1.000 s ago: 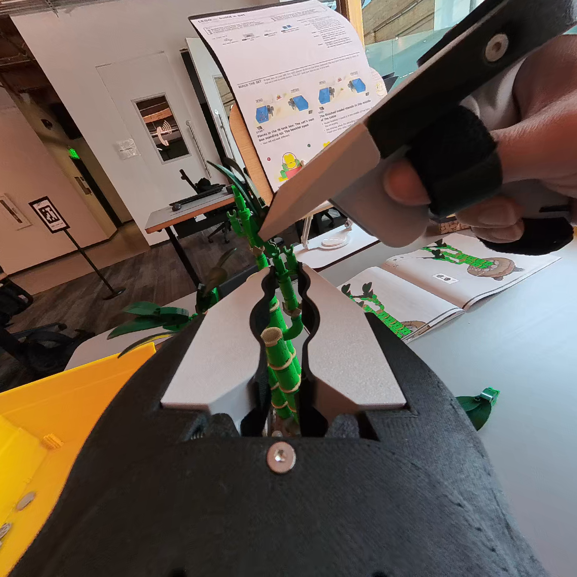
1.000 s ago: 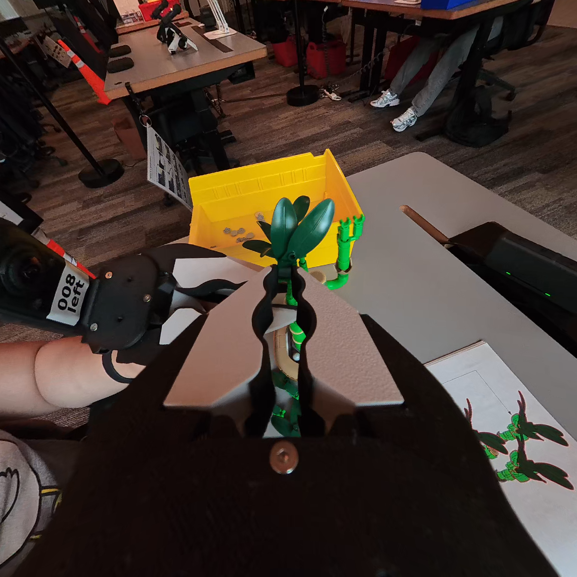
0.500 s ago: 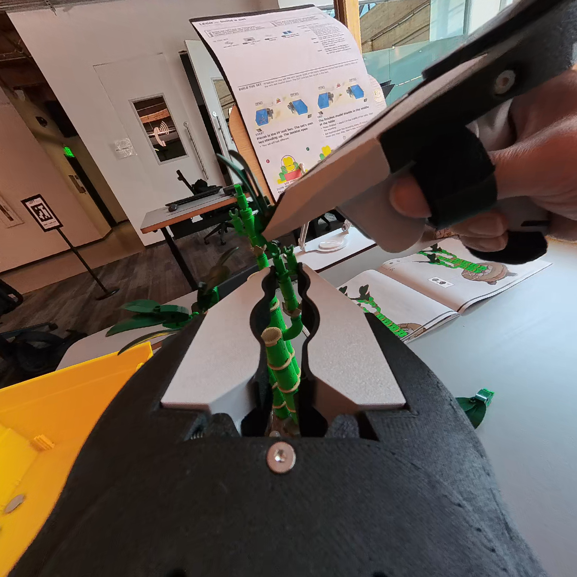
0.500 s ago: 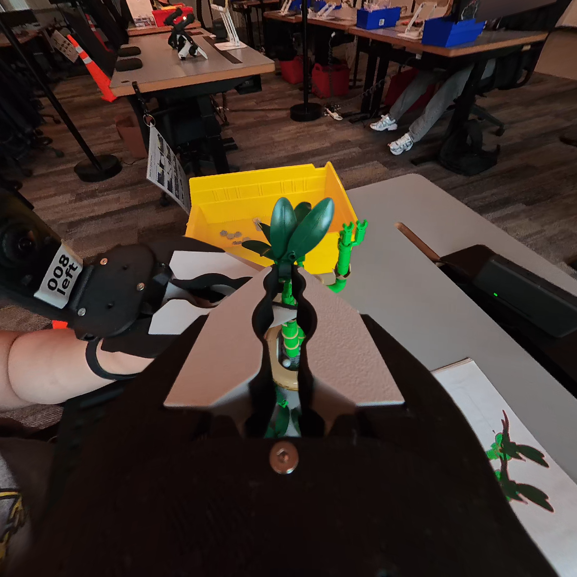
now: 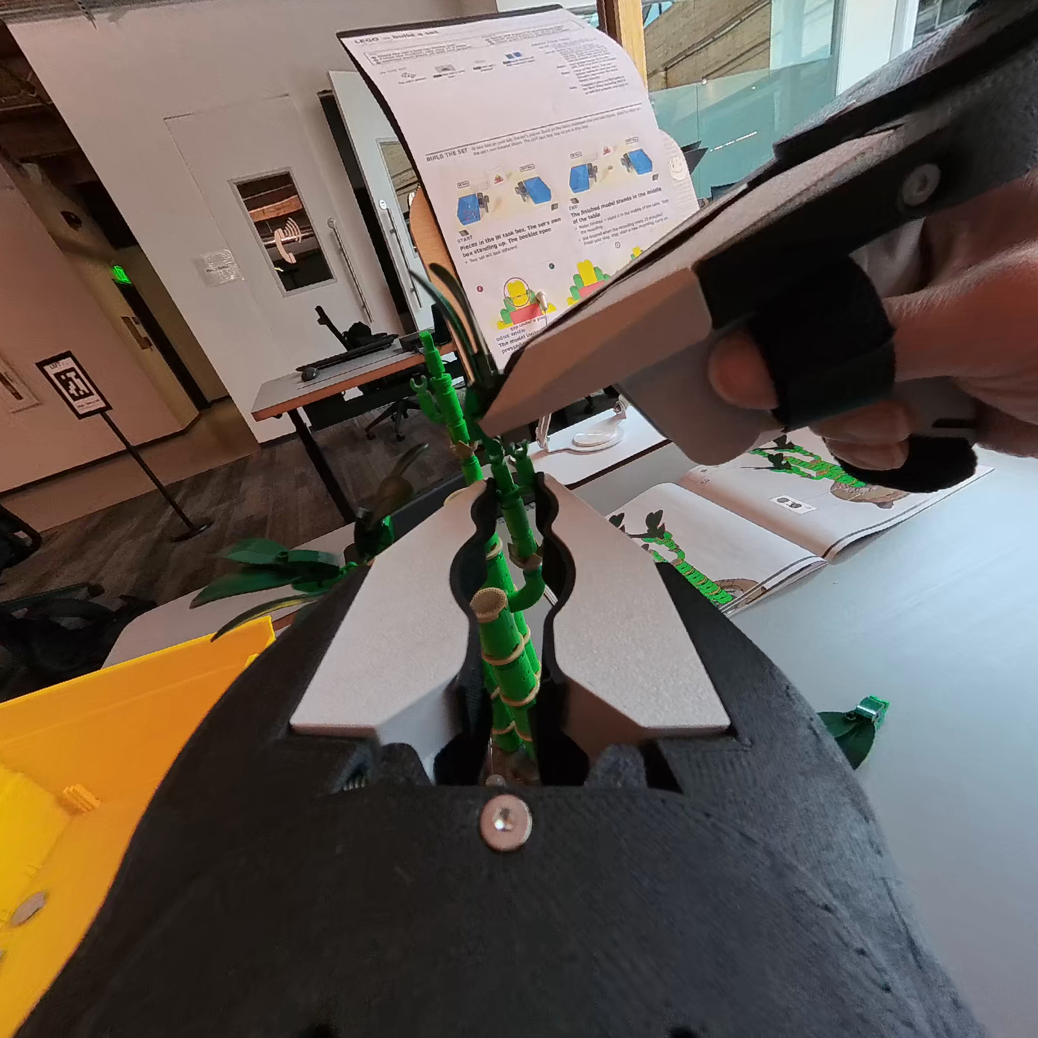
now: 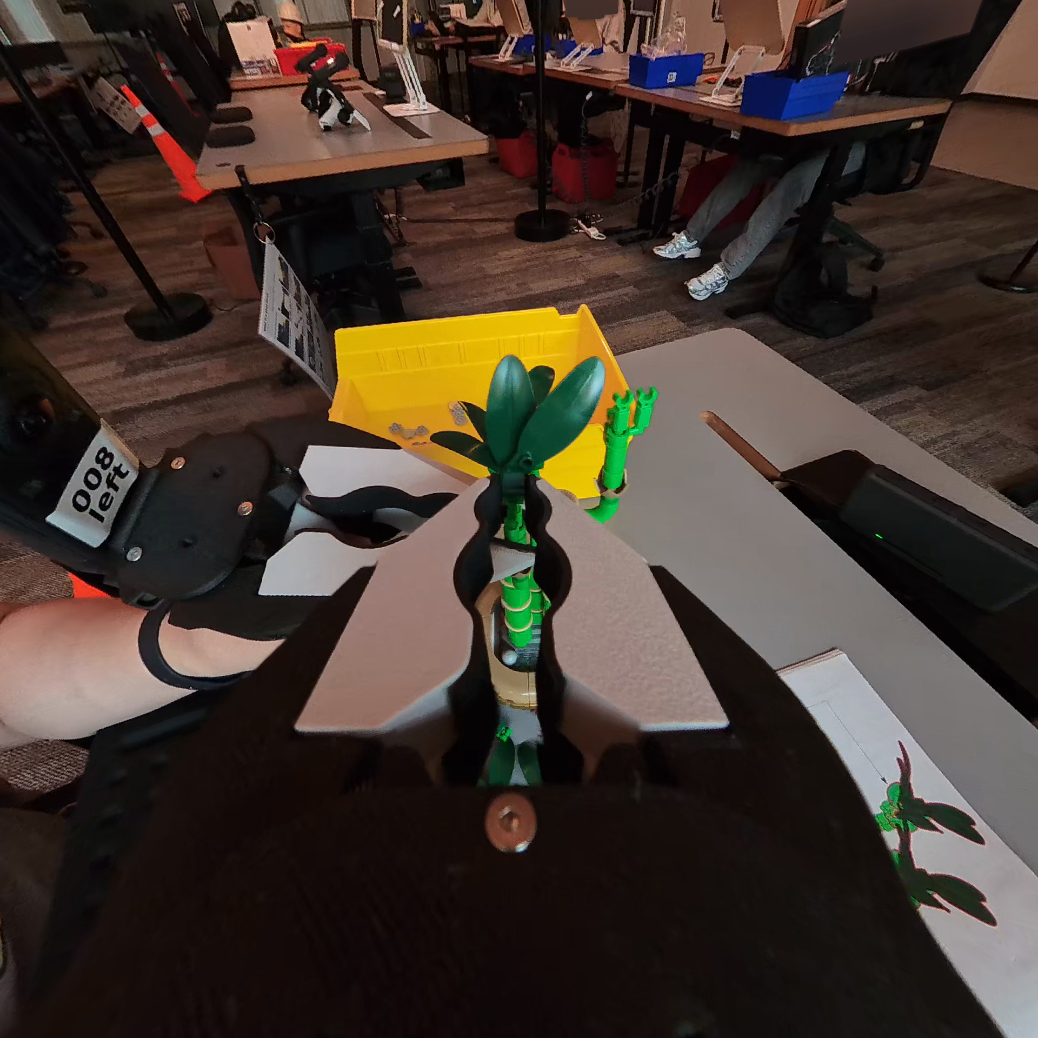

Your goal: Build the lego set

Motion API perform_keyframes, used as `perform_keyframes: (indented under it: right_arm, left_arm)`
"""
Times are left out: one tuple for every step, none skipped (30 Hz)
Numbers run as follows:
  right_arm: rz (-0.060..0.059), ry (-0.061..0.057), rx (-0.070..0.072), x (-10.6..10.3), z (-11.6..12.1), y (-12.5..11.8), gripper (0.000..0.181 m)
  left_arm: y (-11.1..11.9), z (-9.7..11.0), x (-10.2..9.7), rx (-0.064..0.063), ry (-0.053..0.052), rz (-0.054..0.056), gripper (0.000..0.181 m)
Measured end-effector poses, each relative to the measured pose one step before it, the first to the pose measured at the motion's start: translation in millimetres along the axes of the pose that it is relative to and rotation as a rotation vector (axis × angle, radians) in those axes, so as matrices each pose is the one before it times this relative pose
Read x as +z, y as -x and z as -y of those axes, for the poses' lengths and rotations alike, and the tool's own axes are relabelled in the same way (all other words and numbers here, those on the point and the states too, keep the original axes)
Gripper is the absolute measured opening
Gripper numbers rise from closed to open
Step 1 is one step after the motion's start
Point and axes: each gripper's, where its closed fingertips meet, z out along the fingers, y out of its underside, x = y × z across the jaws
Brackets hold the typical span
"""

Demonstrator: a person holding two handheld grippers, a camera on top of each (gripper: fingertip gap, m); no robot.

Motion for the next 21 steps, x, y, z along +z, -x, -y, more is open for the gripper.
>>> perform_keyframes:
  right_arm:
    - [0.0002,-0.0013,0.0005,-0.07,-0.39,0.01,0.007]
    - [0.004,-0.0019,0.0085,-0.18,-0.41,0.25,0.007]
    - [0.0033,-0.001,0.007,-0.1,-0.5,0.22,0.007]
    - [0.0013,0.0014,0.0012,-0.22,-0.44,0.18,0.007]
    - [-0.0014,0.0038,-0.0028,-0.39,-0.49,0.11,0.007]
    - [-0.003,0.0054,-0.0051,-0.41,-0.5,0.13,0.007]
    - [-0.0031,0.0062,-0.0055,-0.24,-0.43,0.21,0.007]
    - [-0.0026,0.0073,-0.0034,-0.28,-0.33,-0.05,0.007]
    - [-0.0014,0.0075,-0.003,-0.22,-0.22,-0.14,0.007]
    - [-0.0003,0.0082,-0.0003,-0.08,-0.25,-0.03,0.007]
    - [0.0006,0.0086,0.0002,-0.03,-0.26,0.17,0.006]
    - [-0.0025,0.0072,-0.0057,0.07,-0.09,0.08,0.006]
    - [-0.004,0.0072,-0.0074,0.24,-0.13,0.14,0.006]
    - [-0.0036,0.0077,-0.0054,0.11,0.0,0.12,0.007]
    - [-0.0042,0.0092,-0.0025,0.28,-0.09,0.05,0.006]
    - [-0.0029,0.0097,-0.0018,0.18,-0.07,0.06,0.006]
    - [-0.0037,0.0096,-0.0043,0.42,-0.26,-0.06,0.006]
    - [-0.0045,0.0226,-0.0047,0.87,-2.67,-0.15,0.007]
    - [-0.0054,-0.0012,-0.005,0.89,0.85,-0.2,0.006]
    - [-0.0028,0.0075,0.0021,0.02,-0.15,-0.19,0.007]
    - [-0.0021,0.0021,-0.0001,0.11,0.26,-0.09,0.007]
  left_arm:
    - [0.06,0.0,0.0,-0.0009,0.0013,0.0002,0.01]
    - [0.13,-0.02,-0.03,-0.0012,0.0017,-0.0008,0.01]
    - [0.05,-0.04,-0.04,-0.0008,0.0019,-0.0017,0.01]
    - [-0.17,0.04,-0.03,0.0009,0.0013,-0.0014,0.01]
    - [-0.32,-0.08,-0.03,0.0034,0.0007,-0.0007,0.01]
    - [-0.23,0.07,0.02,0.0056,0.0008,0.0007,0.01]
    - [-0.25,-0.03,0.12,0.0071,0.0014,0.0019,0.01]
    - [-0.31,-0.06,0.1,0.007,0.0016,0.0015,0.01]
    - [-0.19,0.06,0.11,0.0039,0.0014,0.0005,0.01]
    - [-0.14,-0.04,0.1,0.0008,0.0012,-0.0007,0.01]
    - [-0.02,0.07,-0.06,0.0011,0.0009,-0.0011,0.01]
    - [-0.1,0.02,-0.11,0.0023,0.0017,-0.0007,0.01]
    - [0.19,-0.1,0.0,0.005,0.0028,0.0009,0.01]
    - [0.14,0.12,-0.14,0.006,0.0017,0.0016,0.01]
    - [0.15,-0.07,-0.03,0.0035,0.0012,0.0014,0.01]
    - [0.17,0.05,-0.03,0.0007,0.0012,0.0011,0.01]
    - [0.18,-0.01,0.0,0.0004,0.0013,0.0004,0.01]
    - [0.15,-0.18,0.01,0.0009,0.0025,-0.0005,0.01]
    - [0.03,-0.13,0.19,0.0012,0.0024,-0.0006,0.01]
    - [0.29,0.22,-0.01,0.0006,-0.0012,0.0003,0.01]
    - [0.18,0.02,0.16,-0.0014,-0.0012,-0.0014,0.01]
